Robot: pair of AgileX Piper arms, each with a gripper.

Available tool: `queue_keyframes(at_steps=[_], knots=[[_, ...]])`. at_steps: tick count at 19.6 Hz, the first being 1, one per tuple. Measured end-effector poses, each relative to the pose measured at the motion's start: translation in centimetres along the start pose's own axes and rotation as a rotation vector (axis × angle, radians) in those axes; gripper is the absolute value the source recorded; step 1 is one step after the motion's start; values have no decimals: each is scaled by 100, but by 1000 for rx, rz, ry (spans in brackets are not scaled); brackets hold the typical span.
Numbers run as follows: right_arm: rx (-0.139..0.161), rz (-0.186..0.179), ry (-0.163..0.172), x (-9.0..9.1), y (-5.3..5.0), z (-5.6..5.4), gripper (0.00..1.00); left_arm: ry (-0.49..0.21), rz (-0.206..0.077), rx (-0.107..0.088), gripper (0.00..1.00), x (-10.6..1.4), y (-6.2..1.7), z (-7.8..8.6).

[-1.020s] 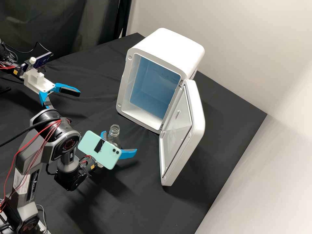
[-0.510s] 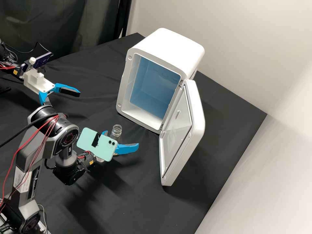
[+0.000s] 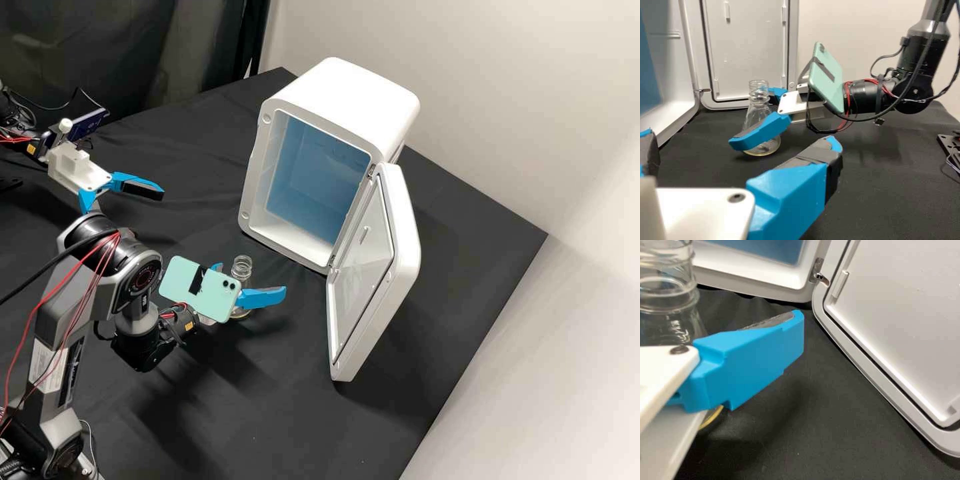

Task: Place the flask in the incubator

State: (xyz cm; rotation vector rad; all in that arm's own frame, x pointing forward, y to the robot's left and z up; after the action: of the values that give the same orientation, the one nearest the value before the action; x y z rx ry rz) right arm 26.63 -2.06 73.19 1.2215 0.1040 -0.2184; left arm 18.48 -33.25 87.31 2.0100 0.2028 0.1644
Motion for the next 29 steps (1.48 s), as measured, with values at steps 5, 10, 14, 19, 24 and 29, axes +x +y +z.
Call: queue_keyframes(at_steps=[5, 10, 14, 19, 24, 29], knots=[[-2, -4, 12, 12, -14, -46, 100, -2, -1, 0, 100, 2, -1, 5], [-3, -21, 6, 33, -61, -28, 100, -2, -1, 0, 100, 2, -1, 5], [-9, -62, -3, 84, -182, -3, 100, -2, -1, 0, 100, 2, -1, 5], [-11, -64, 2, 100, -211, -10, 100, -2, -1, 0, 100, 2, -1, 5], [-11, -64, 2, 100, -211, -10, 100, -2, -1, 0, 100, 2, -1, 5], [-11, -65, 3, 100, -212, -13, 100, -2, -1, 0, 100, 2, -1, 5]])
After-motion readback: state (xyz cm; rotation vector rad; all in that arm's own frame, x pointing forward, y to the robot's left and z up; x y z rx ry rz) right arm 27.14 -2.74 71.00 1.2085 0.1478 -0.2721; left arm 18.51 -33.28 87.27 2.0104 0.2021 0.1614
